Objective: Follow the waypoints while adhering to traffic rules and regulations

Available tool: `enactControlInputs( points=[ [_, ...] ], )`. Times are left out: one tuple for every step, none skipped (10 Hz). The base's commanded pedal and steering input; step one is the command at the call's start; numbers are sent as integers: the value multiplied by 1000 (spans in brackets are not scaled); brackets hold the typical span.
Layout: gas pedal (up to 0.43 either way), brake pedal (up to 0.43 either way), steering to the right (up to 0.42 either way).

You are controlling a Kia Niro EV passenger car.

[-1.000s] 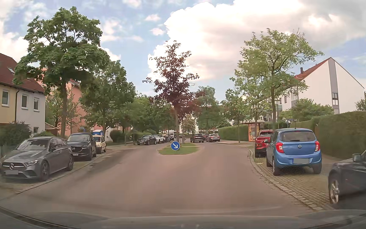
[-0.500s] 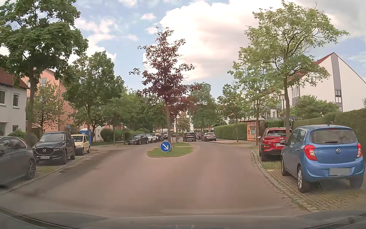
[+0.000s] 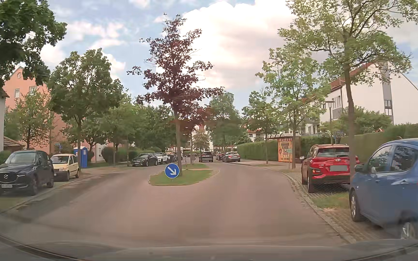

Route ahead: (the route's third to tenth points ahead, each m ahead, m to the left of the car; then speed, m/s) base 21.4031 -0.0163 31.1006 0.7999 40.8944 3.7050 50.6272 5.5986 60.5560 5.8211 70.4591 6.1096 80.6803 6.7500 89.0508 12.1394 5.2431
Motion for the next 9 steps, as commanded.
enactControlInputs(
  points=[
    [8, 24, 44],
    [8, 18, 44],
    [8, 18, 44],
    [8, 24, 45],
    [8, 24, 44],
    [8, 24, 44],
    [20, 24, 44],
    [20, 18, 44],
    [20, 24, 45]
  ],
)
